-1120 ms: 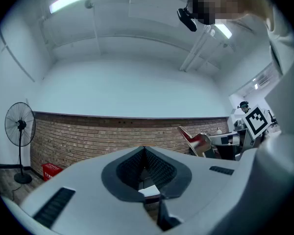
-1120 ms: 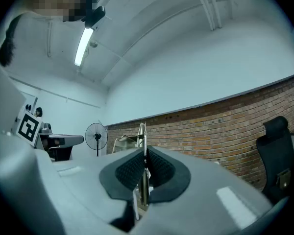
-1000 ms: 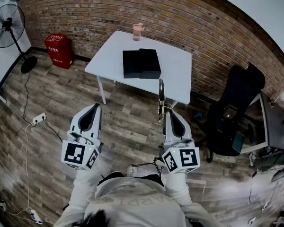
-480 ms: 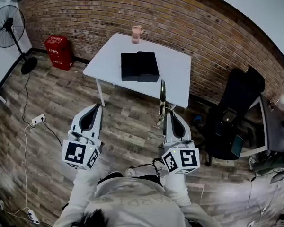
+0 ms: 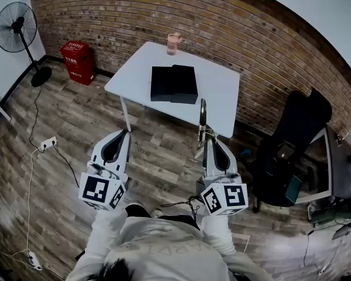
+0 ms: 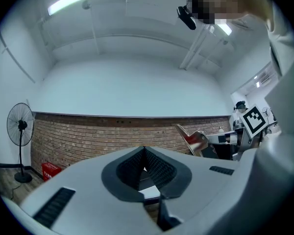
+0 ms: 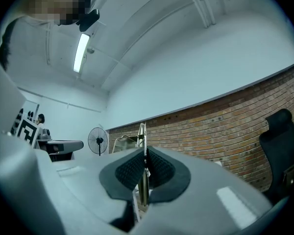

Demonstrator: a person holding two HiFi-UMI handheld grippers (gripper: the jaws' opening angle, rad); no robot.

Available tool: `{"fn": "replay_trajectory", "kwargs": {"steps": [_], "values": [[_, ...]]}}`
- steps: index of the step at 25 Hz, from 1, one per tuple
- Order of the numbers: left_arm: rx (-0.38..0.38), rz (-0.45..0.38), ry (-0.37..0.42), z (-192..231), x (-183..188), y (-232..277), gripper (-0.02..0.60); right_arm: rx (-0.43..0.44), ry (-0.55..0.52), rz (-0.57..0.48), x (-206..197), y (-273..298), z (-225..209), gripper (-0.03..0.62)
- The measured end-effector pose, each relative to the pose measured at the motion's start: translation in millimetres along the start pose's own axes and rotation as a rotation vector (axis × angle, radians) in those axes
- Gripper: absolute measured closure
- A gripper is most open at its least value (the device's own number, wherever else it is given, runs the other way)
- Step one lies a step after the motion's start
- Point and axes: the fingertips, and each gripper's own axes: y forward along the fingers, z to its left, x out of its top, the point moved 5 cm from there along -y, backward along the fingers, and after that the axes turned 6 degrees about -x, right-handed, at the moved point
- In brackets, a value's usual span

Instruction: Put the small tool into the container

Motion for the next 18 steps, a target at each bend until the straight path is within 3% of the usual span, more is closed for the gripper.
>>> {"fn": "replay_trajectory", "kwargs": {"steps": [9, 18], "values": [[0.003, 0.003, 0.005, 4, -3, 20, 0.577, 0.014, -0.005, 0.001, -4, 18, -10, 0.582], [-0.007, -0.006, 0.001, 43, -9, 59, 0.577, -0.015, -0.013, 0.001, -11, 67, -16, 0.581]]}}
